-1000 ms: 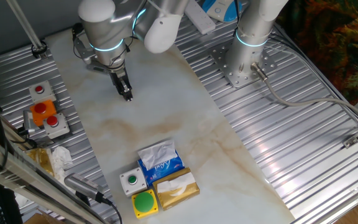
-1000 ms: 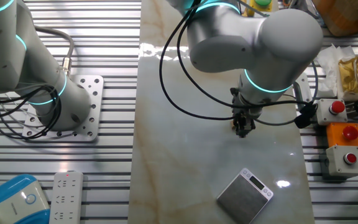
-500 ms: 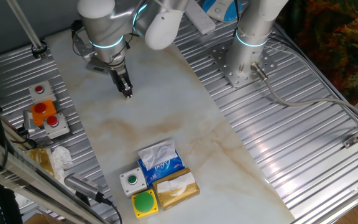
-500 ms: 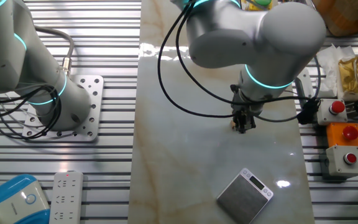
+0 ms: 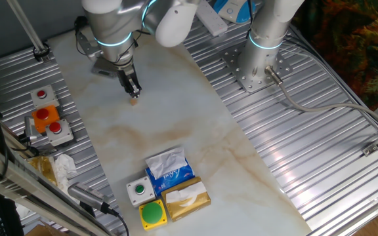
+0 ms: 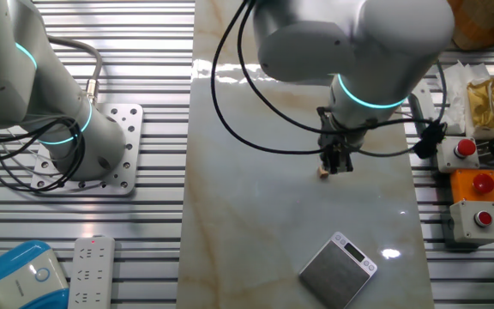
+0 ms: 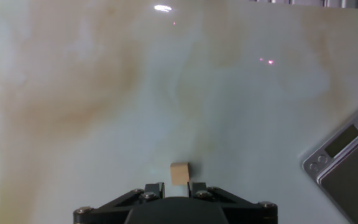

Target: Remove the object from the scale

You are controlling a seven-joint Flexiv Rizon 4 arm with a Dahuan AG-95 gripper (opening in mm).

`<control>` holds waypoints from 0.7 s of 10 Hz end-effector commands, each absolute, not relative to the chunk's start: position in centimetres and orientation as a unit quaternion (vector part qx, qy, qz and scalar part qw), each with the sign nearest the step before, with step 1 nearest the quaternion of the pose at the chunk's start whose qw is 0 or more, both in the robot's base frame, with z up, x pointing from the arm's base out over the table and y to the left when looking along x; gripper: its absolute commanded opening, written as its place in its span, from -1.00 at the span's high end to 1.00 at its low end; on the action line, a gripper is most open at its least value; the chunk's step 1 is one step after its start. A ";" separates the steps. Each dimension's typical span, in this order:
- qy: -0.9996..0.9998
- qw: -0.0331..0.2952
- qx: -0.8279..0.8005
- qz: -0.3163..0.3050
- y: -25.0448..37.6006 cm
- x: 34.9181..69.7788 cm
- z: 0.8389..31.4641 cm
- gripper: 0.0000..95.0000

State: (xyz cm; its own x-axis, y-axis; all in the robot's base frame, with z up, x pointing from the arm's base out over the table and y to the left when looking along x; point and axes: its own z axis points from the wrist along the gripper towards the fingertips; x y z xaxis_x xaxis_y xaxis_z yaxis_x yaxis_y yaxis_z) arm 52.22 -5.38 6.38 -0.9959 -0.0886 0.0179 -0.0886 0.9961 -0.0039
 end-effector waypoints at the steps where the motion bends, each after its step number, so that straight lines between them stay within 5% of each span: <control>1: -0.999 0.001 0.039 0.008 -5.7 52.4 6.4 1.00; 7: -0.998 0.007 0.061 0.001 -8.6 53.6 8.0 1.00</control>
State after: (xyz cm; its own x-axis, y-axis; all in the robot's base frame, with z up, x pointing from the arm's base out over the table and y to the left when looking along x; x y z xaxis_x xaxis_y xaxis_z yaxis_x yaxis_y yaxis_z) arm 53.60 -8.73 7.94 -0.9924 -0.1221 0.0143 -0.1222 0.9925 -0.0061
